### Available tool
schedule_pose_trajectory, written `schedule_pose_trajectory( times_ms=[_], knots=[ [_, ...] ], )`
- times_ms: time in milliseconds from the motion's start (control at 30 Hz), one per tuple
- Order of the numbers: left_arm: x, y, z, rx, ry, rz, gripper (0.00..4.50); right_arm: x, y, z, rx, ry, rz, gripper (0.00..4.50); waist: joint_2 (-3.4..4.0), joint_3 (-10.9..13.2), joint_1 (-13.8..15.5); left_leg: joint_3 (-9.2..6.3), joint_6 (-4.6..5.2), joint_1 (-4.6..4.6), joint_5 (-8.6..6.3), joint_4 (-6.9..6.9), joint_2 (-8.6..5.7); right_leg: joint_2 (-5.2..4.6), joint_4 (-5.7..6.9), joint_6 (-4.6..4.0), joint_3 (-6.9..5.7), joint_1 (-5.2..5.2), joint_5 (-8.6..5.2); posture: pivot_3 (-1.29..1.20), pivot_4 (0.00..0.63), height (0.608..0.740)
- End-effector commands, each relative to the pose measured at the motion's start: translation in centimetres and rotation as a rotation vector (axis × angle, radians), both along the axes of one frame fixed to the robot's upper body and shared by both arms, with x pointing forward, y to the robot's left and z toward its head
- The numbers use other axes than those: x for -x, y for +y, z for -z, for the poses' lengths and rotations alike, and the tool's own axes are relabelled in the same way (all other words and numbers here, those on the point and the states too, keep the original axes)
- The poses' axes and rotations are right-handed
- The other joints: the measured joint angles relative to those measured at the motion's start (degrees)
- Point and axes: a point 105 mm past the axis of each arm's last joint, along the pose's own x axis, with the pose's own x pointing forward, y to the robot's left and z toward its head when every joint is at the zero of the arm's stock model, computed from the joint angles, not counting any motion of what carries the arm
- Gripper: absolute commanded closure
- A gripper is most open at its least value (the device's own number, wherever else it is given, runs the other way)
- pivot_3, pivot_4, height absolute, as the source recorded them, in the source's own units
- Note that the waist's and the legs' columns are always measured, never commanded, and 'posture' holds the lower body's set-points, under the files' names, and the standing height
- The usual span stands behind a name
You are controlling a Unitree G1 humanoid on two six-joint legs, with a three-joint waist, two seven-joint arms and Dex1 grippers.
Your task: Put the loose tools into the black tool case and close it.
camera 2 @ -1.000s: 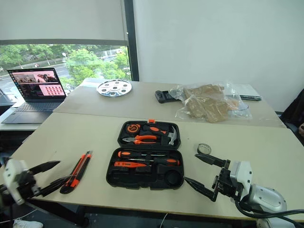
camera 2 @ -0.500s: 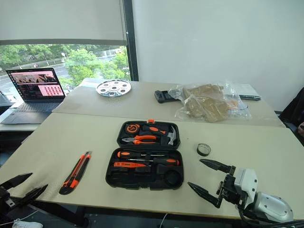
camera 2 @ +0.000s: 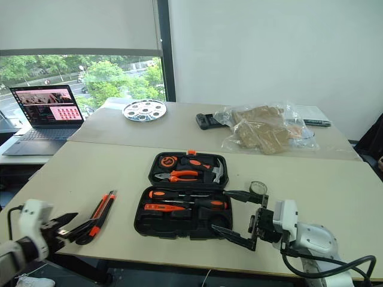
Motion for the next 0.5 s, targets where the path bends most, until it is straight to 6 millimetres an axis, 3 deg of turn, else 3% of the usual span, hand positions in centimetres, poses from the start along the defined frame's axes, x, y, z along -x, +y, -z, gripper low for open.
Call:
schedule_pose_trajectory(
  times_ms=[33, 100, 133, 267, 367, 500],
  knots=[
    [-0.6, -0.7, 0.5, -0.072, -0.017, -0.011, 0.3, 0.1, 0.1, -1.0, -0.015, -0.025, 0.001, 0.0, 0.01, 0.0, 0.0, 0.01, -0.02, 0.04, -0.01, 0.0, 0.01, 0.02, 0.0, -0.01, 0.0, 0.02, 0.0, 0.0, 0.15, 0.74],
    [-0.6, -1.9, 0.6, -0.018, -0.01, 0.029, 0.79, 0.0, 0.0, -1.1, -0.014, -0.024, 0.007, 0.0, 0.09, 0.0, 0.0, 0.01, -0.04, 0.1, -0.02, -0.01, 0.02, -0.02, 0.03, -0.01, 0.01, 0.04, 0.0, 0.0, 0.15, 0.74],
    [-0.5, -2.0, 0.9, -0.011, 0.004, 0.033, 1.25, 0.0, -0.1, -1.1, -0.012, -0.024, 0.011, 0.0, 0.11, 0.0, 0.0, 0.01, -0.05, 0.1, -0.01, -0.01, 0.02, -0.03, 0.04, -0.02, 0.01, 0.03, 0.0, 0.0, 0.15, 0.74],
    [-0.4, -1.1, 1.2, -0.017, 0.007, 0.012, 2.63, -0.1, -0.4, -1.2, -0.008, -0.023, 0.034, 0.0, 0.21, 0.0, 0.1, 0.01, -0.06, 0.12, -0.02, 0.0, 0.02, -0.09, 0.05, -0.01, 0.02, 0.04, -0.01, 0.0, 0.15, 0.74],
    [-0.5, -0.8, 0.0, 0.012, -0.049, 0.071, 2.77, 0.0, -0.8, -1.1, -0.005, -0.017, 0.057, 0.0, 0.23, 0.0, 0.1, 0.01, -0.05, 0.12, -0.02, -0.01, 0.02, -0.09, 0.05, 0.0, 0.02, 0.03, -0.02, 0.0, 0.15, 0.74],
    [-0.2, -2.8, -3.4, 0.068, -0.21, 0.394, 2.77, 0.2, -1.4, -0.9, 0.004, -0.006, 0.087, 0.0, 0.22, 0.0, 0.0, 0.01, -0.05, -0.04, -0.02, 0.01, 0.03, -0.05, 0.04, -0.03, -0.1, -0.11, -0.05, 0.0, 0.15, 0.74]
  ],
)
